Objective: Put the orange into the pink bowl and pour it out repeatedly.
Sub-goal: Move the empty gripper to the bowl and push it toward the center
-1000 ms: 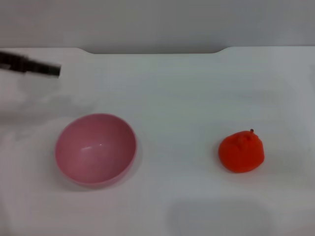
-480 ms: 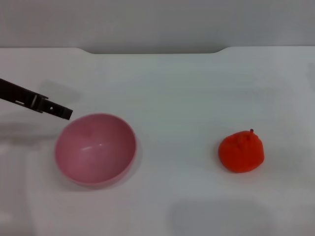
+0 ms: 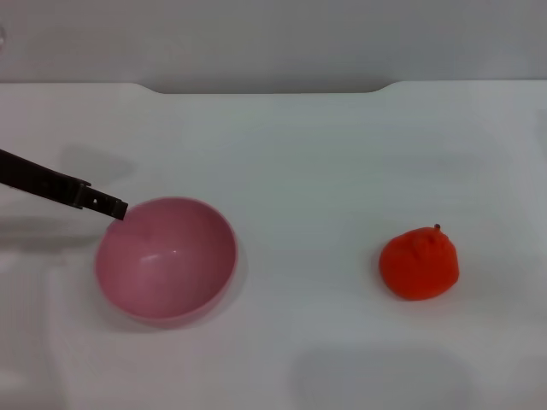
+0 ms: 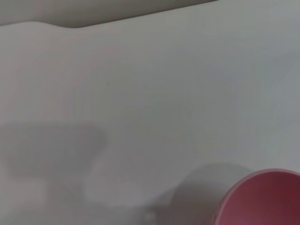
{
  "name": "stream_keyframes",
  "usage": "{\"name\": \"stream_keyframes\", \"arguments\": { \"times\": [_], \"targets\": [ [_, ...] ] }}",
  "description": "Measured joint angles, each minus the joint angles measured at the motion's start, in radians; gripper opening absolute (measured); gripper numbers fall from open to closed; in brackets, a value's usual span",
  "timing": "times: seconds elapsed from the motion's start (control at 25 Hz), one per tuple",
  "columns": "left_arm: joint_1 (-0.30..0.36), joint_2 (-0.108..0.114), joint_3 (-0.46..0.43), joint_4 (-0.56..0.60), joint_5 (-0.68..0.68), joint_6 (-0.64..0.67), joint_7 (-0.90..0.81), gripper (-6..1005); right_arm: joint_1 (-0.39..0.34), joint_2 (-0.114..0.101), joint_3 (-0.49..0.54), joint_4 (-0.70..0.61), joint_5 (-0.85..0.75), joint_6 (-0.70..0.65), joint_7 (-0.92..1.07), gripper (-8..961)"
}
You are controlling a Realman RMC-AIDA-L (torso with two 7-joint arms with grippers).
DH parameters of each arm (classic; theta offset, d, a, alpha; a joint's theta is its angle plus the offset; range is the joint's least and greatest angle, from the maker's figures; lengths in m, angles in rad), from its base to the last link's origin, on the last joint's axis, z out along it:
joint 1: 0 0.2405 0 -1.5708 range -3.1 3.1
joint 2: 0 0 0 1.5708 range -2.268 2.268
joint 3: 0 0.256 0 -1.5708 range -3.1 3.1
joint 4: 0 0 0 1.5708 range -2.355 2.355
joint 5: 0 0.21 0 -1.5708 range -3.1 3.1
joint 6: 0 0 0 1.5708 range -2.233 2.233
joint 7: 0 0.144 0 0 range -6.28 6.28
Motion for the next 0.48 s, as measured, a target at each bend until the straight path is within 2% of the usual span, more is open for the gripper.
{"name": "stream_keyframes", "arguments": {
  "times": [0.48],
  "targets": [
    [0.005,-0.017,0.029,-0.065,0.002,-0.027,0.002,722,0.006,-0.003,0.0,-0.009,0.0,0.0,0.0,690]
  ]
}}
